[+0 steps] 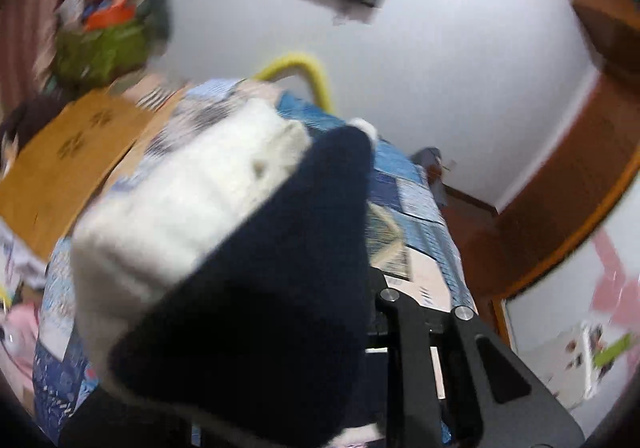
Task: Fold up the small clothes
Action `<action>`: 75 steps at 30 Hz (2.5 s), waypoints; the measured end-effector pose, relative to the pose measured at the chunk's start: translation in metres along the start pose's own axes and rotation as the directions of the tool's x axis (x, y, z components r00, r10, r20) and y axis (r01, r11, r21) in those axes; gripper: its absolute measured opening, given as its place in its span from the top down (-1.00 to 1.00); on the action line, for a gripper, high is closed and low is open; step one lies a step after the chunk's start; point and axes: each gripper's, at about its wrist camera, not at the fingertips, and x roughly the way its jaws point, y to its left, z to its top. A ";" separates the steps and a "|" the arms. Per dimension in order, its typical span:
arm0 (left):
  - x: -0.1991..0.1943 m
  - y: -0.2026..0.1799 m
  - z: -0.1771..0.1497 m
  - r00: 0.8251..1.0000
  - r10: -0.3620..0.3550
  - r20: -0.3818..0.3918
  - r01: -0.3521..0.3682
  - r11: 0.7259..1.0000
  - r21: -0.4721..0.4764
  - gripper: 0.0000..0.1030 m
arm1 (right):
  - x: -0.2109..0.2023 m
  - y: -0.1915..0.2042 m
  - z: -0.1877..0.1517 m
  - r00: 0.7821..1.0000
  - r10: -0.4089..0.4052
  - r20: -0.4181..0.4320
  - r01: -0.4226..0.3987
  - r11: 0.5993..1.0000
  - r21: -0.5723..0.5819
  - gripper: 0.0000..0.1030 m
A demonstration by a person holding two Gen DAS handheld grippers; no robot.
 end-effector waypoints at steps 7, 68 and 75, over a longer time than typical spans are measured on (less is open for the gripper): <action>0.053 -0.070 -0.042 0.987 -0.062 -0.148 0.074 0.994 0.082 0.55 | -0.013 -0.011 -0.002 0.999 0.052 0.009 -0.052 0.998 0.033 0.02; 0.014 0.044 -0.157 0.937 0.055 -0.345 0.033 0.970 0.242 -0.80 | -0.071 -0.012 0.003 0.991 0.055 0.124 -0.064 0.996 0.067 -0.08; 0.032 0.024 -0.153 0.955 0.068 -0.289 0.012 0.964 0.266 -0.73 | -0.070 -0.012 0.003 0.989 0.012 0.147 -0.023 0.997 0.071 0.55</action>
